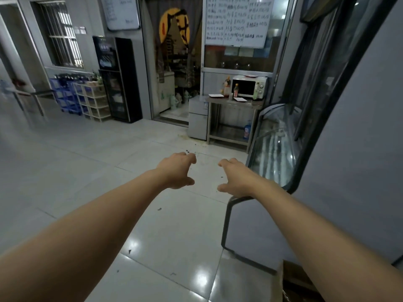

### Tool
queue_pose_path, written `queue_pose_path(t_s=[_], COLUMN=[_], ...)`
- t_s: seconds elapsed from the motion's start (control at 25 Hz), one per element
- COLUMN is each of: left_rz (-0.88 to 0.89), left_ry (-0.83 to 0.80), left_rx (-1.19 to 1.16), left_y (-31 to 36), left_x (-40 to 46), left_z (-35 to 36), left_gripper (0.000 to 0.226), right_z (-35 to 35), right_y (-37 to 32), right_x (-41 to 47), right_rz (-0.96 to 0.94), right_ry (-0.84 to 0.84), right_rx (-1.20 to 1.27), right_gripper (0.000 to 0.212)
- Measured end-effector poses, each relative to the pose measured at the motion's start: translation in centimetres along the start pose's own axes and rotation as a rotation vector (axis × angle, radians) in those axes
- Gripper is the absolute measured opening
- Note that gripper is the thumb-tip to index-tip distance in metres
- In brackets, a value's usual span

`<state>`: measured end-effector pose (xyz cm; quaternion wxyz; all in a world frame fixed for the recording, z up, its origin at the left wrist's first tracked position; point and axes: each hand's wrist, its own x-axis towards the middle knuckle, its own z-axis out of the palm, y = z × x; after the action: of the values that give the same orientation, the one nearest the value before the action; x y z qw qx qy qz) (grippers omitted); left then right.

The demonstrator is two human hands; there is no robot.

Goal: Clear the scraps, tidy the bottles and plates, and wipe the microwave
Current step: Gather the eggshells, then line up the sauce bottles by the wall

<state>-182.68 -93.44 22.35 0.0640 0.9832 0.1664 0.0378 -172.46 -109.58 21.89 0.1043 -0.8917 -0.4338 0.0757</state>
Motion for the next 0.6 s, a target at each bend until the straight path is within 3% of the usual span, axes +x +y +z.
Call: queue_pose_path(t_s=[0.28, 0.6], left_rz=[0.036, 0.061], left_ry=[-0.007, -0.017], left_rx=[-0.027, -0.033], left_y=[-10.7, -16.7], left_x=[7.2, 18.5], left_z=[-1.7, -1.2], left_gripper=[0.058, 0.059], right_z=[0.3, 0.0], right_y=[-5.7, -5.0], right_x=[10.9, 24.1], right_rz=[0.063, 0.086], right_ry=[-0.010, 0.013], right_rx=[0.027, 0.000], right_gripper=[0.077, 0.078])
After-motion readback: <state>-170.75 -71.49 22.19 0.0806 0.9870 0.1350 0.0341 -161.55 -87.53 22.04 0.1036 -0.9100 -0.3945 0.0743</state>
